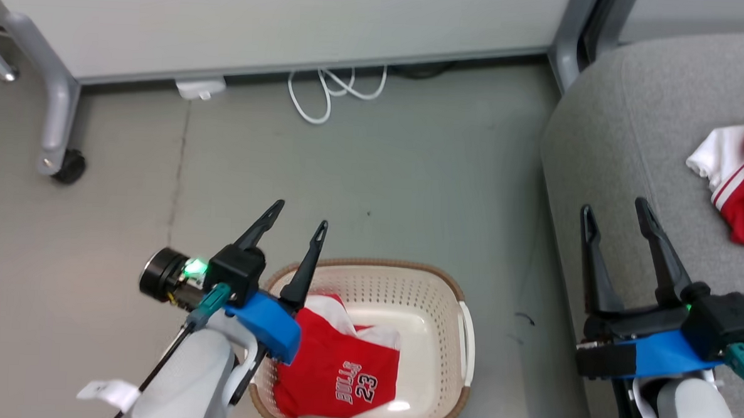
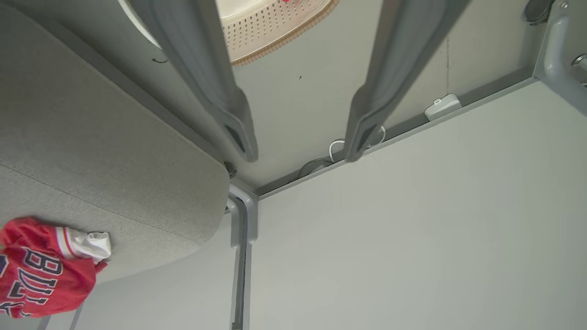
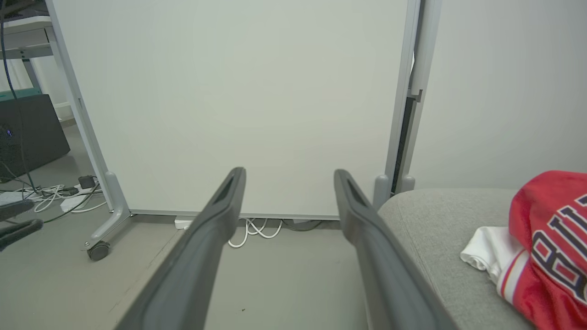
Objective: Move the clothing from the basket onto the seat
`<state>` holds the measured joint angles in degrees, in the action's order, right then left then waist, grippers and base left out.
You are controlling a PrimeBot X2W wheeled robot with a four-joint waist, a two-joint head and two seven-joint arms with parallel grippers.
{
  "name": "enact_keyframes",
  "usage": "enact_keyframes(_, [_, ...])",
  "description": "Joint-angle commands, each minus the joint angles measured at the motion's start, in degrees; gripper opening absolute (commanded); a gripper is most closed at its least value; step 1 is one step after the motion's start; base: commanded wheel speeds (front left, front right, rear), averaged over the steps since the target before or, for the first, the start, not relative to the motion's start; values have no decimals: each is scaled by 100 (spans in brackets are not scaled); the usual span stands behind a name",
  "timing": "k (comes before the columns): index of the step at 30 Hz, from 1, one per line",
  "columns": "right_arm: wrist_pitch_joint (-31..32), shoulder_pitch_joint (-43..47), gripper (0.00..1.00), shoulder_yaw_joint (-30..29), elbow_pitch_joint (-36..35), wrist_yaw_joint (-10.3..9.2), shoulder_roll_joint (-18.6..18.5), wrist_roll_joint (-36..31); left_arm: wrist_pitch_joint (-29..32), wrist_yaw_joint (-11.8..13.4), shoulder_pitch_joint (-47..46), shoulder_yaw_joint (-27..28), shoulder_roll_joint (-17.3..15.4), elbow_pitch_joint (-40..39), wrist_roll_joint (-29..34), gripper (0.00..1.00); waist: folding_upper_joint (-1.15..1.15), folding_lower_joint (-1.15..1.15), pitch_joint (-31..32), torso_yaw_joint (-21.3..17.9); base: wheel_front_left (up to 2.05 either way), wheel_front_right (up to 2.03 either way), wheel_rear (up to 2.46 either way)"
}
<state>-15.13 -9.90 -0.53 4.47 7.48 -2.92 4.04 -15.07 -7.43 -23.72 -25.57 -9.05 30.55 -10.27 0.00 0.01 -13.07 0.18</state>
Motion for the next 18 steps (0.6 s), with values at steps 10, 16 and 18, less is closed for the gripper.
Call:
enact_keyframes(10, [-4,-687,100,138,-158,2,-2,-130,-16,-6,-1320,-1421,-194,1189,-254,100,0,-1,-1231,-288,0,0,0])
enact_keyframes(16, [-4,-1016,100,199,-220,3,-16,-131,-15,-6,-1923,-2299,-199,1932,-367,100,0,-1,-1740,-396,0,0,0])
enact_keyframes(18, [-3,-1056,100,214,-233,2,-14,-133,-15,-6,-2011,-2426,-196,2040,-413,100,0,-1,-1829,-415,0,0,0])
